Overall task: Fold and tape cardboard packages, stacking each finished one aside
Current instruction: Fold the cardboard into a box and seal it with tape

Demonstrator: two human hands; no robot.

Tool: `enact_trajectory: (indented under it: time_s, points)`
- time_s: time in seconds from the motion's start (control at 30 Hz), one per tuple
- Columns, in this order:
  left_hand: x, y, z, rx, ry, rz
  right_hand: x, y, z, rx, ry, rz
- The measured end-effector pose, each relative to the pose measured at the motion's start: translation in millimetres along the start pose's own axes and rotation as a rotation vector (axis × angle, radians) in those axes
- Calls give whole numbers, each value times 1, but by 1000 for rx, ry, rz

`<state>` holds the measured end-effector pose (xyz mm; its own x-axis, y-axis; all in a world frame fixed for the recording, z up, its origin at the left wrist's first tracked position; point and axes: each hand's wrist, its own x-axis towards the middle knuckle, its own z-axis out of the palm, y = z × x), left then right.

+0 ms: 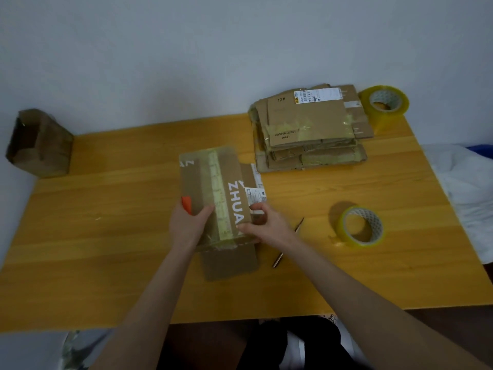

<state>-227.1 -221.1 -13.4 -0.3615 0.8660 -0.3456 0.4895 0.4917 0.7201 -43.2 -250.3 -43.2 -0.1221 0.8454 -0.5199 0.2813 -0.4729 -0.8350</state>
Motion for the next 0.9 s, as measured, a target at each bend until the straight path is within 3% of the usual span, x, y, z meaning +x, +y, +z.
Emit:
enact_trajectory:
  time_s: [0.3,0.53,0.6,0.73,0.9]
  points:
    - [-7,3,25,-30,-99,33,-2,-3,-20,-331,188,26]
    - [16,19,40,91,-135,121,7,-6,-32,-298,208,50]
    - [24,18,44,151,-144,120,3,-2,-44,-331,292,76]
    - [34,15,49,266,-147,135,-21,33,-82,-473,614,202]
    - [40,23,57,334,-138,194,-48,82,-100,-910,594,383]
